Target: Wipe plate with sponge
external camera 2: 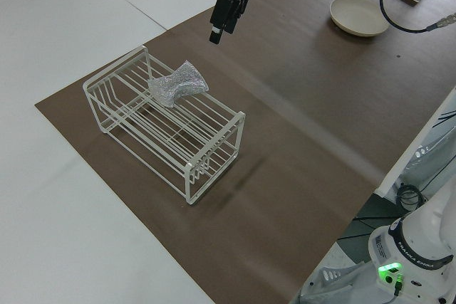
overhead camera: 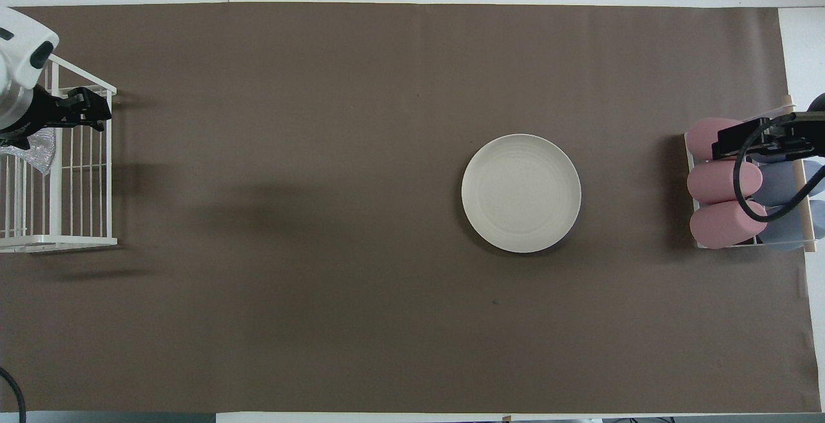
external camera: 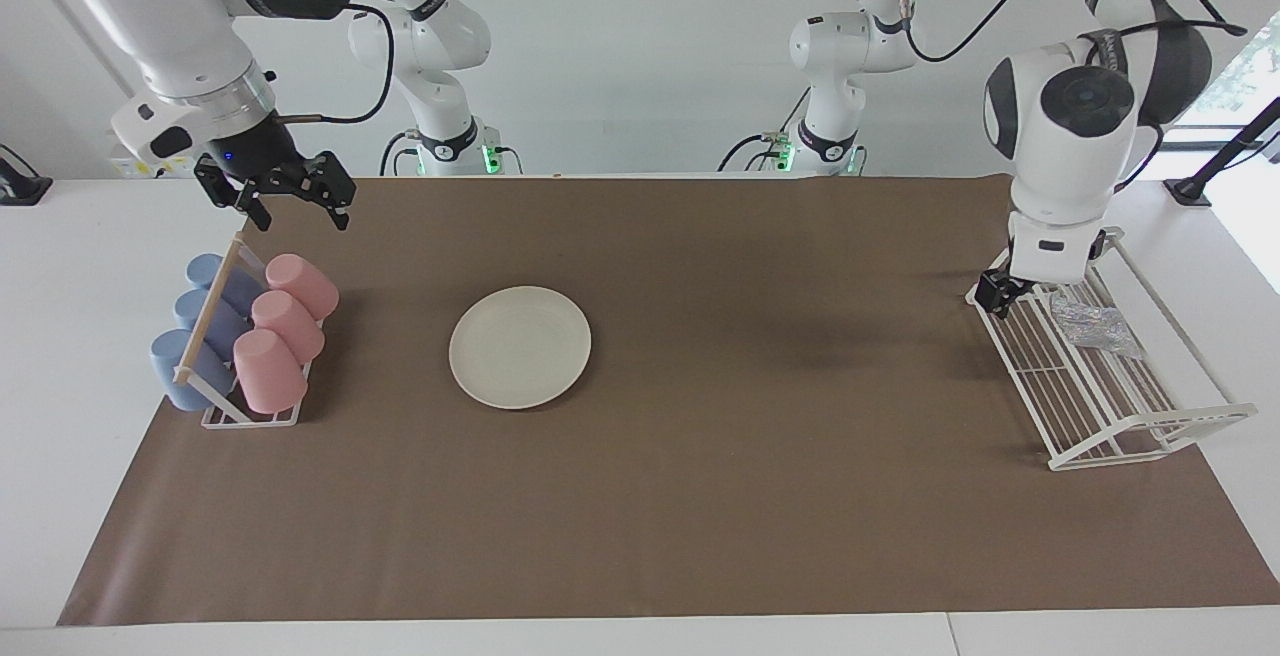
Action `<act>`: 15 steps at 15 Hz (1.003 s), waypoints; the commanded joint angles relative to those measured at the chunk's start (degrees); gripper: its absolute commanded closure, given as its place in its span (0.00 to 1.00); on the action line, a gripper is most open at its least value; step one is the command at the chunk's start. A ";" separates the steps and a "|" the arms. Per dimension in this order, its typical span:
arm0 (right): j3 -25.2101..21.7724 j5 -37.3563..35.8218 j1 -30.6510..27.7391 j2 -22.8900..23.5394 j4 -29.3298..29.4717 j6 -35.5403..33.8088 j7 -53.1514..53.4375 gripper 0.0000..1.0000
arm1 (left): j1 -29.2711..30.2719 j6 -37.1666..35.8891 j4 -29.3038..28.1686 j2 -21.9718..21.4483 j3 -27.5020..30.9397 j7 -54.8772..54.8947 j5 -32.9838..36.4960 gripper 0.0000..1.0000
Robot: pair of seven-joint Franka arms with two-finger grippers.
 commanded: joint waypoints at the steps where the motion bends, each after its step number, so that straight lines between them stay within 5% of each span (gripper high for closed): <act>1: 0.06 0.35 0.04 0.26 0.48 -0.03 1.05 0.00 | 2.06 -5.15 0.52 -4.64 -0.14 4.37 -7.26 0.00; 7: 0.15 0.35 0.12 0.26 0.48 -0.11 1.05 0.00 | 1.81 -22.03 3.08 -9.91 -0.05 12.08 -13.70 0.00; 11: 0.15 0.35 0.04 0.18 0.31 -0.20 1.05 0.00 | 0.30 -14.60 -4.38 -12.99 0.13 12.99 -13.70 0.00; 15: 0.15 0.35 0.04 0.09 0.13 -0.20 0.96 0.00 | -1.27 -17.90 1.90 -9.23 0.83 11.94 -13.70 0.00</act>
